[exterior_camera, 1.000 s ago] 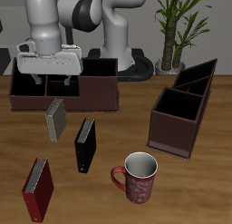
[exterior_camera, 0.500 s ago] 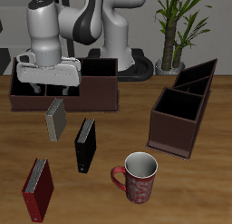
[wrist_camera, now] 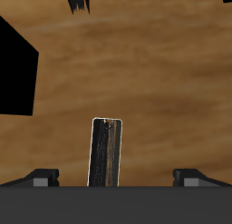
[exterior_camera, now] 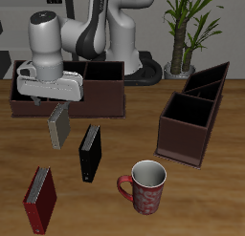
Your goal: Place the yellow book into the back desk caddy's right compartment
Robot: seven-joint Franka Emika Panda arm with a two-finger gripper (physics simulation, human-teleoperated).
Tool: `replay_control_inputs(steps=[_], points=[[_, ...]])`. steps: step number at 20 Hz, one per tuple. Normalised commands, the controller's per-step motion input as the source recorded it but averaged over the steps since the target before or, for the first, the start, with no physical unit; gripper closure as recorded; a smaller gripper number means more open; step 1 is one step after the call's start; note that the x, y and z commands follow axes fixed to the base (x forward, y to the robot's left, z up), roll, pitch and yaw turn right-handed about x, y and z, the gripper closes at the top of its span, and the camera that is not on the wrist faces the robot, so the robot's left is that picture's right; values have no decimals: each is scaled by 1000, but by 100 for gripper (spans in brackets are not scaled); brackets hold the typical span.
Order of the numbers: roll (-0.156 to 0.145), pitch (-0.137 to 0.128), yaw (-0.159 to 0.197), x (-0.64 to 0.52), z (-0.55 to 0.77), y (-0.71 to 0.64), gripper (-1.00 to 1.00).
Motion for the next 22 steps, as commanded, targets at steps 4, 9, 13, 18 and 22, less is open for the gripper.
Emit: replay_control_inputs(steps=[4, 9, 13, 18, 22], points=[[1, 24, 1, -41, -177, 18, -100], [0, 27, -21, 7, -167, 30, -100], [16, 42, 8, 36, -221, 79, -100], [7, 28, -12, 73, -164, -39, -100], [8, 78, 20, 98, -335, 80, -100]])
